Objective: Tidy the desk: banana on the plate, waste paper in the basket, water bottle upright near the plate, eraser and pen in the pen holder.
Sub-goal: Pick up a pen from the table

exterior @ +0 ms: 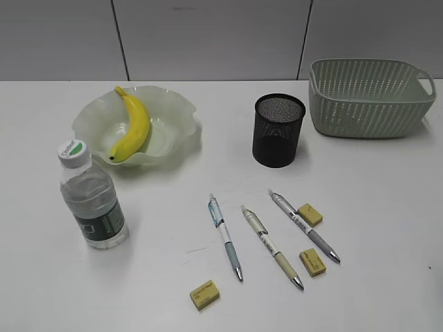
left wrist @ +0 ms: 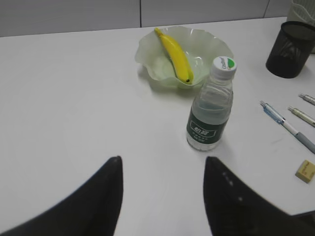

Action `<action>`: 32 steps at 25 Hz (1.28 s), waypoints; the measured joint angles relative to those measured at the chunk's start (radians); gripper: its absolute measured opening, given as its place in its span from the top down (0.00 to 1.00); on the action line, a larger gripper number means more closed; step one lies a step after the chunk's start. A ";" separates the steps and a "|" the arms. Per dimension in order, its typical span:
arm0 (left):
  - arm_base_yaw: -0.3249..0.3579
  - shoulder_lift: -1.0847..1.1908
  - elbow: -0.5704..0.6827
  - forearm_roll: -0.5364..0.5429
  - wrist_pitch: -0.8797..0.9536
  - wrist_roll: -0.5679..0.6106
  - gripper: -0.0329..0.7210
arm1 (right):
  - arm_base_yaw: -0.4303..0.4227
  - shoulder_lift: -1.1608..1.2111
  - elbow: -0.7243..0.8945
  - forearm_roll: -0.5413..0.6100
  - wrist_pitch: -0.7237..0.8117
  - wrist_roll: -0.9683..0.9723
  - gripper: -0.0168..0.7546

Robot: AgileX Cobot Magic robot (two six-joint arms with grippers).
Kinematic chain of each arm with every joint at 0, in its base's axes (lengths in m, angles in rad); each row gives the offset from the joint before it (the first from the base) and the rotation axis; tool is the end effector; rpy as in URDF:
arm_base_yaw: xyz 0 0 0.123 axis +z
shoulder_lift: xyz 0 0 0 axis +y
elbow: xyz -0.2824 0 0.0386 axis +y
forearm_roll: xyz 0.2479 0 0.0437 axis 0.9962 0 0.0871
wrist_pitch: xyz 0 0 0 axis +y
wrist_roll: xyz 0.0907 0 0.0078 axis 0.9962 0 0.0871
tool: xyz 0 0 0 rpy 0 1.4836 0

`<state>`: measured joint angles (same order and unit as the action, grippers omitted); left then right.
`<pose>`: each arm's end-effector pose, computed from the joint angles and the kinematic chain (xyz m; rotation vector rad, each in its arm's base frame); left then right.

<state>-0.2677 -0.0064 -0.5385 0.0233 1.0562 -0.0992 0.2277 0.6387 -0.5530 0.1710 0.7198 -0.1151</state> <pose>-0.0095 0.0045 0.2881 0.1667 1.9938 -0.2084 0.1102 0.0360 0.2855 -0.3027 2.2693 0.2543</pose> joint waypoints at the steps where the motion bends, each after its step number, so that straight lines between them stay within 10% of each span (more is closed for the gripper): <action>1: 0.010 0.000 0.000 0.000 -0.001 0.000 0.43 | 0.001 0.107 -0.014 0.017 -0.042 -0.030 0.65; 9: 0.019 0.000 0.000 0.002 -0.001 0.000 0.44 | 0.162 0.850 -0.342 0.050 -0.192 -0.128 0.52; 21: 0.019 0.000 0.000 0.002 -0.001 0.000 0.45 | 0.257 1.472 -0.790 -0.002 -0.014 -0.093 0.44; 32: 0.019 0.000 0.000 0.002 -0.001 0.000 0.47 | 0.257 1.516 -0.813 -0.023 -0.015 -0.080 0.77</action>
<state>-0.2487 -0.0064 -0.5385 0.0255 1.0552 -0.0992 0.4846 2.1550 -1.3664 0.1485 0.7049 -0.1946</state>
